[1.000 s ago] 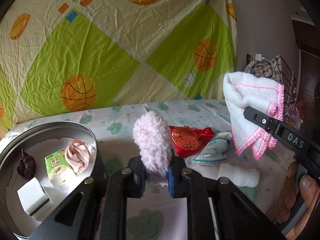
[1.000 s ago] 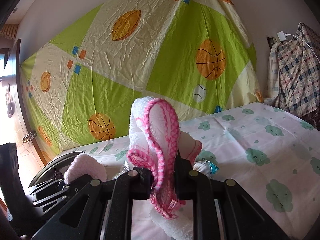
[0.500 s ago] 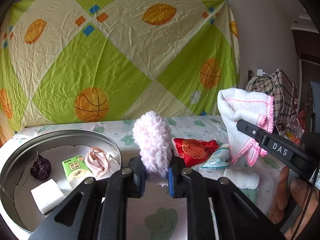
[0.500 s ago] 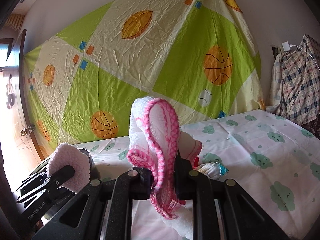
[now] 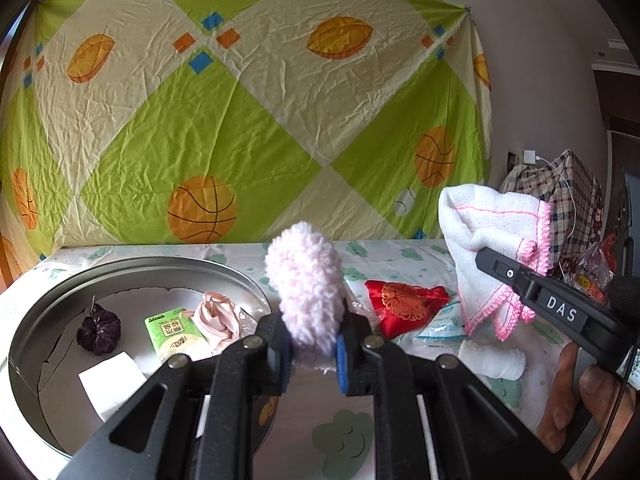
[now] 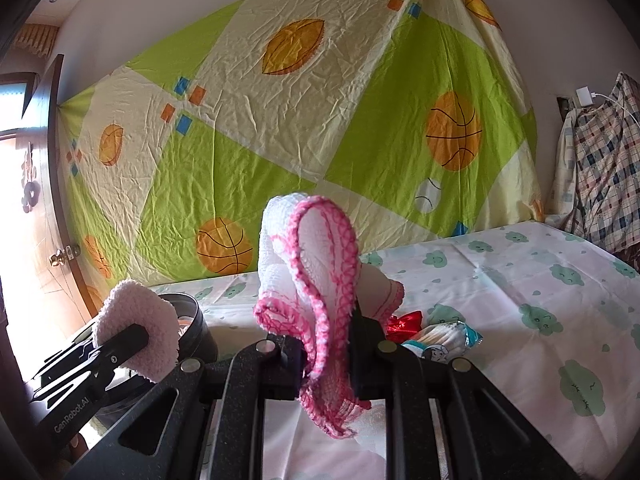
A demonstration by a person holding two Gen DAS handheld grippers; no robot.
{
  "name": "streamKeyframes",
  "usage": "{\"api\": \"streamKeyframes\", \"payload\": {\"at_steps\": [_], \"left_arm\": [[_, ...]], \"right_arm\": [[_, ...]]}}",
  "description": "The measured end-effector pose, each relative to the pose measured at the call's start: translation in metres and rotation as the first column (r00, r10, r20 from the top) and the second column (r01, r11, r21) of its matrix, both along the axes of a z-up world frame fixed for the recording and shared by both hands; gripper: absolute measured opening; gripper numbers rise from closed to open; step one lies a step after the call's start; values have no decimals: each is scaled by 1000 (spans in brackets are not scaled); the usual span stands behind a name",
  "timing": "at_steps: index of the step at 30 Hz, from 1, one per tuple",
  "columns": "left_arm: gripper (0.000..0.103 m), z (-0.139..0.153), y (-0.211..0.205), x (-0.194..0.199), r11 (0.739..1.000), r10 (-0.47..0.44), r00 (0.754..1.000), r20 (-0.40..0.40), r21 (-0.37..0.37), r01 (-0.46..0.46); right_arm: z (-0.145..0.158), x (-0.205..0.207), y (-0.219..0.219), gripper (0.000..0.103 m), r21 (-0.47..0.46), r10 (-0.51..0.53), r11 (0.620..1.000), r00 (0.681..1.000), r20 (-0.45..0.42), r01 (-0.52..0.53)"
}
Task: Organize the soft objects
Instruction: 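Carry the pink ball with the left tool while the right tool carries the towel over the tin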
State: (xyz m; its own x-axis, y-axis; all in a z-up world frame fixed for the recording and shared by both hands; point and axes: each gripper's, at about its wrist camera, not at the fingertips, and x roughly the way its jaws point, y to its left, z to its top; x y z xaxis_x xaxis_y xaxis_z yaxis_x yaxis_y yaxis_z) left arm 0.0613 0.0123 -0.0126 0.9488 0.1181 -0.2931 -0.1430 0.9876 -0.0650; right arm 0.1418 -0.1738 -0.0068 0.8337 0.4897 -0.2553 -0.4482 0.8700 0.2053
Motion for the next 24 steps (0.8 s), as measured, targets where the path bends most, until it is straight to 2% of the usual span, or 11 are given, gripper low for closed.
{"api": "streamKeyframes", "payload": {"at_steps": [24], "left_arm": [[15, 0, 23, -18, 998, 41, 999, 20, -44, -40]], "right_arm": [[-2, -13, 35, 19, -35, 63, 997, 998, 11, -62]]}}
